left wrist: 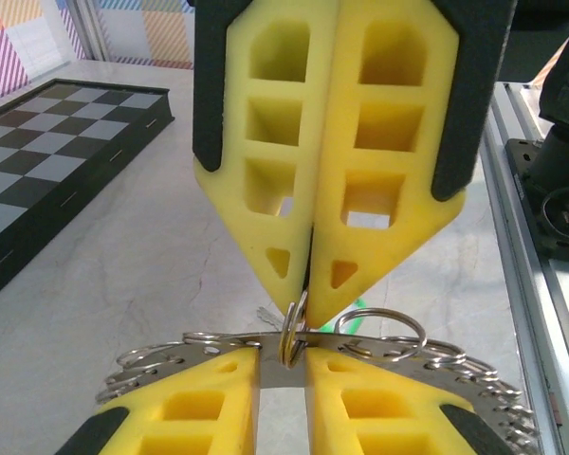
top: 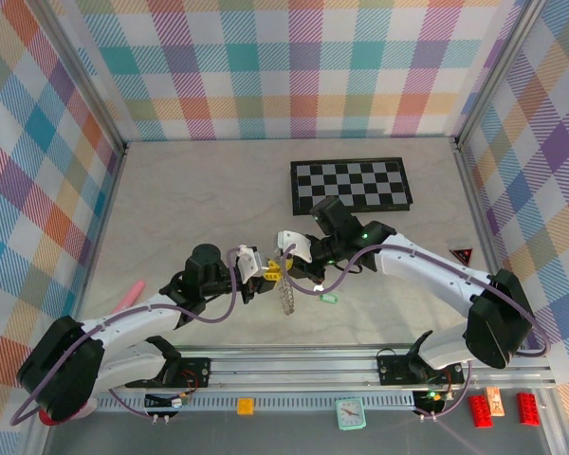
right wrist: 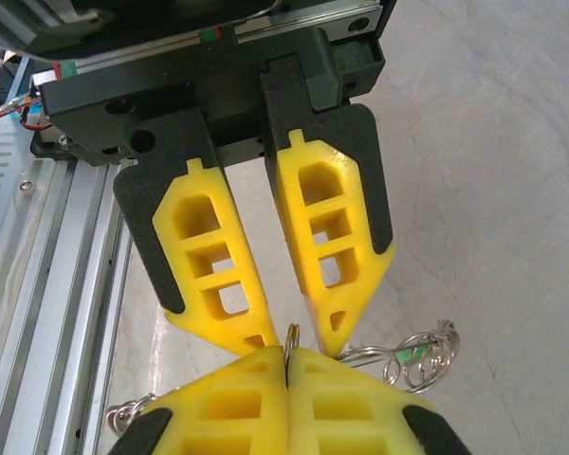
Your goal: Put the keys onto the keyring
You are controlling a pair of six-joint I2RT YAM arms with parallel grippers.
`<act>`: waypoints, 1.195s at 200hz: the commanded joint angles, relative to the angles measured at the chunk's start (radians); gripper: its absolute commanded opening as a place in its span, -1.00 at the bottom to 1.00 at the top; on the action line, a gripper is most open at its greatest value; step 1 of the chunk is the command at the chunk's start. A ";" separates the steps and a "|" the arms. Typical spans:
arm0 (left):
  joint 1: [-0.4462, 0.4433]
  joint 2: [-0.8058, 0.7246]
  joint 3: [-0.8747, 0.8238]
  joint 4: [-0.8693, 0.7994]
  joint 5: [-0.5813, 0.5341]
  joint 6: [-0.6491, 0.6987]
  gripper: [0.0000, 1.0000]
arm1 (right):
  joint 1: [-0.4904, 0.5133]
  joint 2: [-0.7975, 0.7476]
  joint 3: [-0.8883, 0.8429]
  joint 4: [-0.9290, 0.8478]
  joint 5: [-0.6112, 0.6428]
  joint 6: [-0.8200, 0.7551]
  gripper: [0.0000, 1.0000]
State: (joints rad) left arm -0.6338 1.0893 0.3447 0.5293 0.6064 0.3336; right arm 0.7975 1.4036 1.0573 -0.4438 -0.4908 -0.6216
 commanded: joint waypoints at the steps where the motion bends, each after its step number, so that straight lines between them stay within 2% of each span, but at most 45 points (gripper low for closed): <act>1: 0.000 -0.020 0.011 0.021 0.043 -0.001 -0.62 | 0.002 0.001 0.000 0.002 -0.024 -0.034 -1.00; 67: 0.000 -0.025 0.026 0.014 0.068 -0.007 -0.65 | 0.018 0.023 0.016 -0.011 -0.041 -0.035 -1.00; 115: 0.000 -0.016 0.029 -0.002 0.068 0.008 -1.00 | 0.018 0.022 0.014 0.011 -0.086 -0.017 -1.00; 125: 0.000 -0.018 0.028 -0.007 0.061 0.016 -1.00 | 0.019 0.013 0.006 0.015 -0.086 -0.012 -1.00; 140: 0.000 -0.021 0.027 -0.016 0.050 0.024 -1.00 | 0.010 -0.013 -0.021 0.036 -0.079 0.013 -0.59; 162: 0.001 -0.032 0.018 -0.010 0.042 0.029 -1.00 | -0.022 -0.090 -0.109 0.123 -0.064 0.064 -0.33; 190: 0.000 -0.040 0.014 0.000 0.044 0.027 -1.00 | -0.026 -0.159 -0.231 0.240 -0.023 0.056 -0.28; 218: 0.000 -0.034 0.014 0.010 0.050 0.024 -1.00 | -0.026 -0.155 -0.253 0.275 0.051 0.059 -0.28; 239: 0.001 -0.023 0.019 0.012 0.055 0.023 -1.00 | -0.027 -0.161 -0.285 0.321 0.042 0.064 -0.28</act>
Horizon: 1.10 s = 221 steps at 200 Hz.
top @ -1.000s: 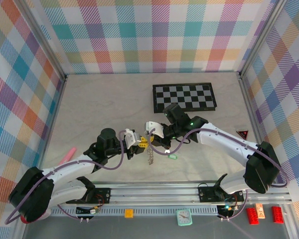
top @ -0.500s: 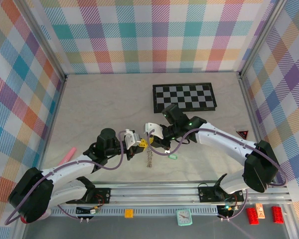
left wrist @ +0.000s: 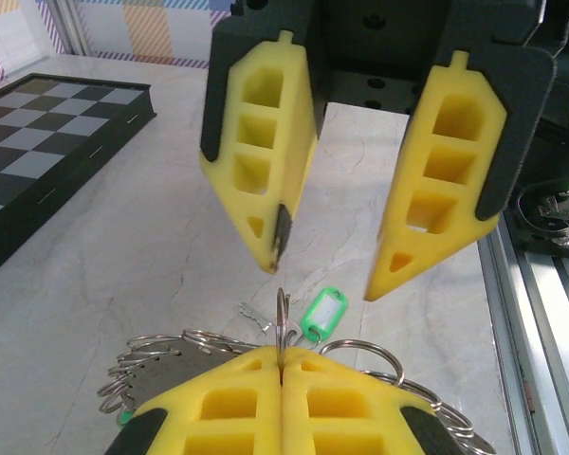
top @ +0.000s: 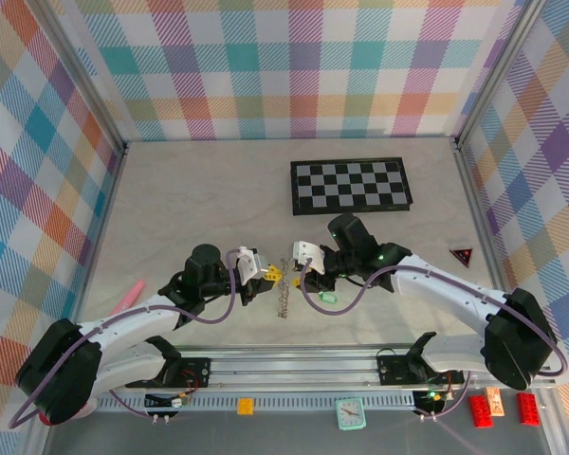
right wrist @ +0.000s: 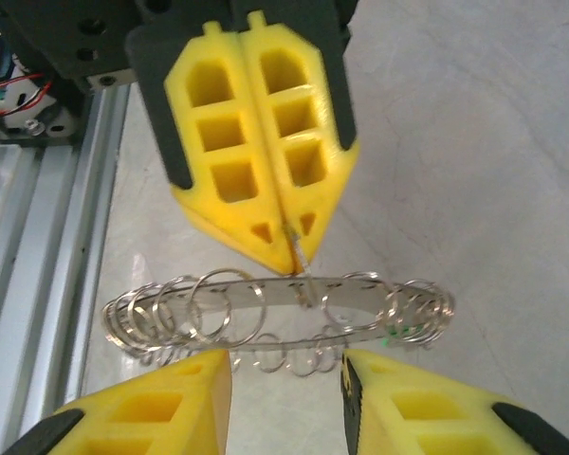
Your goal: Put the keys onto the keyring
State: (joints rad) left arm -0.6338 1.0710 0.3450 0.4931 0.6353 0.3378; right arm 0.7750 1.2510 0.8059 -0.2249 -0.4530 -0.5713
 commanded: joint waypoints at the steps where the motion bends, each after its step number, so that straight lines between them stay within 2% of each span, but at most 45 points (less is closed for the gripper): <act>1: 0.000 -0.004 0.019 0.048 0.027 0.019 -1.00 | -0.005 -0.009 -0.035 0.105 0.002 0.015 -0.28; 86: 0.000 -0.029 -0.010 0.087 0.015 0.017 -1.00 | -0.068 -0.036 -0.099 0.212 -0.164 0.085 -0.30; 154: 0.000 -0.020 -0.013 0.088 0.021 0.026 -1.00 | -0.072 -0.009 -0.066 0.158 -0.198 0.058 -0.29; 221: 0.000 -0.019 -0.009 0.090 0.029 0.024 -1.00 | -0.071 0.056 -0.003 0.186 -0.249 0.070 -0.33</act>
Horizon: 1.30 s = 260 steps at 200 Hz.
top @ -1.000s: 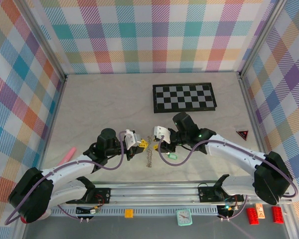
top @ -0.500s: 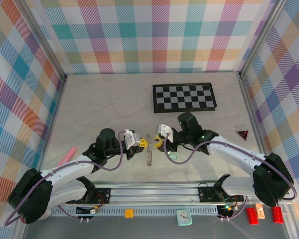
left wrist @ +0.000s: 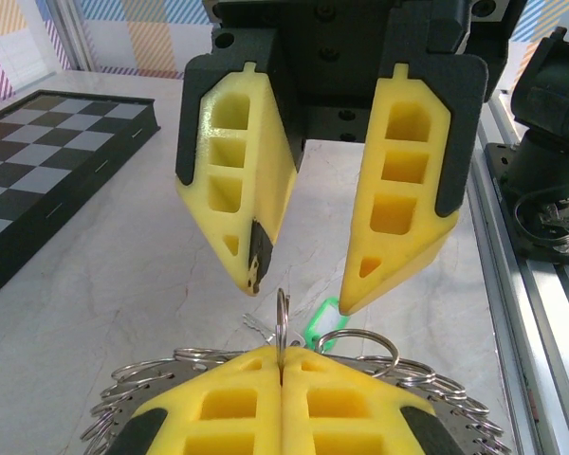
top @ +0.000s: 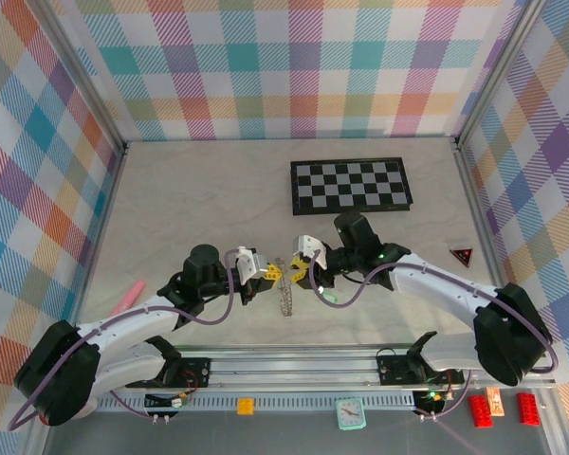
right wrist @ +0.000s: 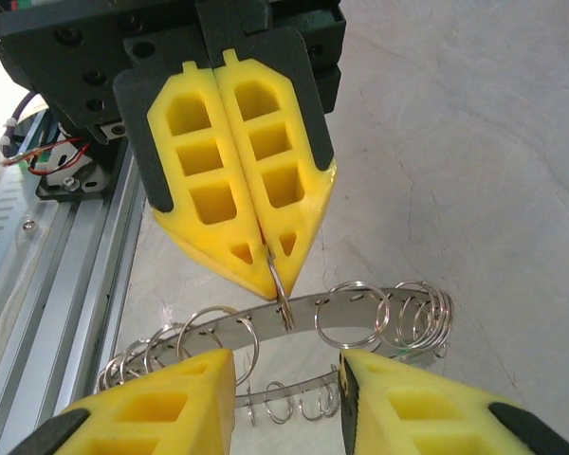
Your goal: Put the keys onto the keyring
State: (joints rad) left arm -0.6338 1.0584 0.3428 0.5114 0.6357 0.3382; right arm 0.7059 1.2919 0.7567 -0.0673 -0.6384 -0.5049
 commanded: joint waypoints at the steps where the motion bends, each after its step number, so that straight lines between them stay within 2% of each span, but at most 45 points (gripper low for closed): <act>1: 0.000 -0.006 -0.007 0.072 0.028 0.024 -1.00 | -0.002 0.017 0.047 0.029 -0.064 0.004 -0.33; 74: 0.000 0.003 -0.005 0.077 0.035 0.023 -1.00 | -0.001 0.060 0.082 -0.009 -0.101 -0.013 -0.52; 121: 0.000 -0.003 -0.005 0.072 0.013 0.015 -1.00 | 0.001 0.069 0.105 -0.025 -0.140 -0.023 -1.00; 142: -0.001 -0.012 0.006 0.041 -0.024 0.011 -0.79 | 0.003 0.069 0.129 -0.079 -0.135 -0.047 -1.00; 168: -0.010 -0.024 0.026 -0.020 -0.052 0.025 -0.67 | 0.018 0.073 0.176 -0.203 -0.071 -0.104 -1.00; 204: -0.020 -0.027 0.040 -0.049 -0.057 0.036 -0.65 | 0.051 0.104 0.252 -0.359 0.020 -0.173 -1.00; 260: -0.022 -0.046 0.039 -0.053 -0.047 0.033 -0.60 | 0.076 0.124 0.295 -0.407 0.079 -0.207 -1.00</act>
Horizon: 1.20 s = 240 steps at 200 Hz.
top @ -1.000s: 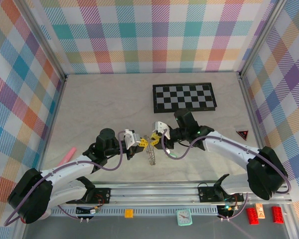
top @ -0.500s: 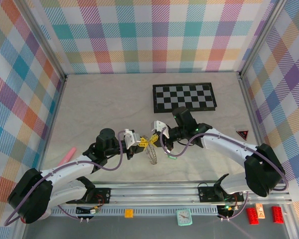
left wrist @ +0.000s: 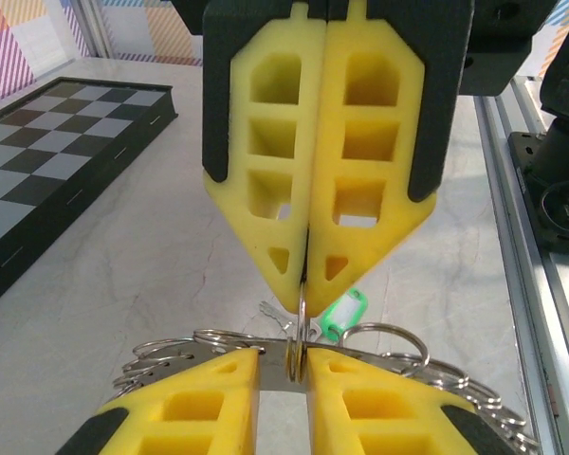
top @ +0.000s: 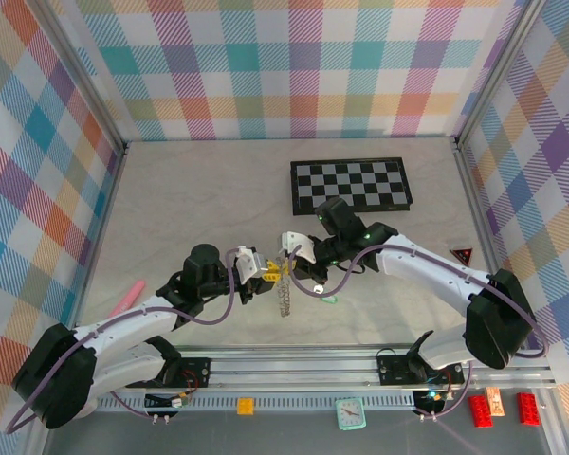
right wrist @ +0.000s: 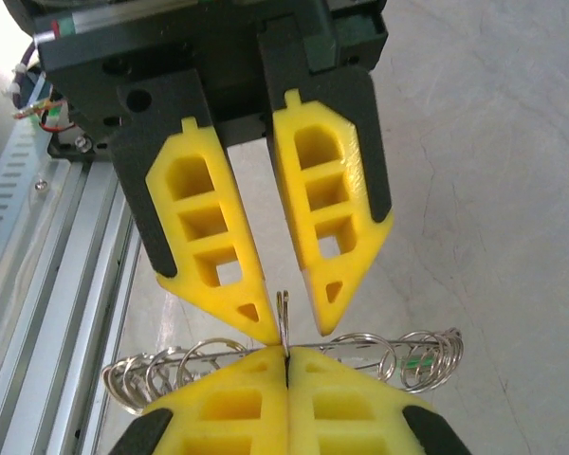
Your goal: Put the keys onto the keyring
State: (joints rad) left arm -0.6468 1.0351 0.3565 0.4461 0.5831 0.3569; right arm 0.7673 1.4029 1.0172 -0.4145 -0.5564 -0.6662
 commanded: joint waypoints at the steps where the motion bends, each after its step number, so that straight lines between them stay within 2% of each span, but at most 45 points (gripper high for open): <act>1: -0.010 -0.023 0.025 0.013 0.006 0.015 -0.60 | 0.015 0.013 0.036 -0.061 -0.002 -0.045 -1.00; 115: -0.011 0.031 0.040 -0.017 0.029 0.021 -0.68 | 0.038 0.025 0.050 -0.033 -0.035 -0.033 -1.00; 153: -0.011 0.035 0.043 -0.010 0.045 0.023 -1.00 | 0.038 0.021 0.041 -0.023 -0.028 -0.019 -1.00; 161: -0.011 0.030 0.045 -0.014 0.044 0.025 -1.00 | 0.038 0.007 0.027 0.000 -0.007 -0.002 -1.00; 164: -0.011 0.029 0.044 -0.015 0.044 0.025 -1.00 | 0.037 -0.001 0.018 0.013 0.003 0.008 -0.96; 178: -0.010 0.015 0.044 -0.023 0.038 0.027 -1.00 | 0.031 -0.058 -0.039 0.083 0.068 0.062 -0.52; 185: -0.011 0.007 0.044 -0.027 0.035 0.027 -1.00 | 0.024 -0.094 -0.071 0.118 0.110 0.094 -0.41; 211: -0.017 -0.014 0.040 -0.026 0.007 0.034 -1.00 | 0.003 -0.212 -0.162 0.165 0.281 0.285 -0.32; 240: -0.026 -0.020 0.043 -0.026 -0.032 0.048 -1.00 | 0.003 -0.248 -0.197 0.083 0.416 0.673 -0.32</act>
State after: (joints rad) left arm -0.6575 1.0370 0.3759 0.4084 0.5766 0.3752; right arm 0.7780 1.1679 0.8444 -0.3126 -0.2947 -0.3664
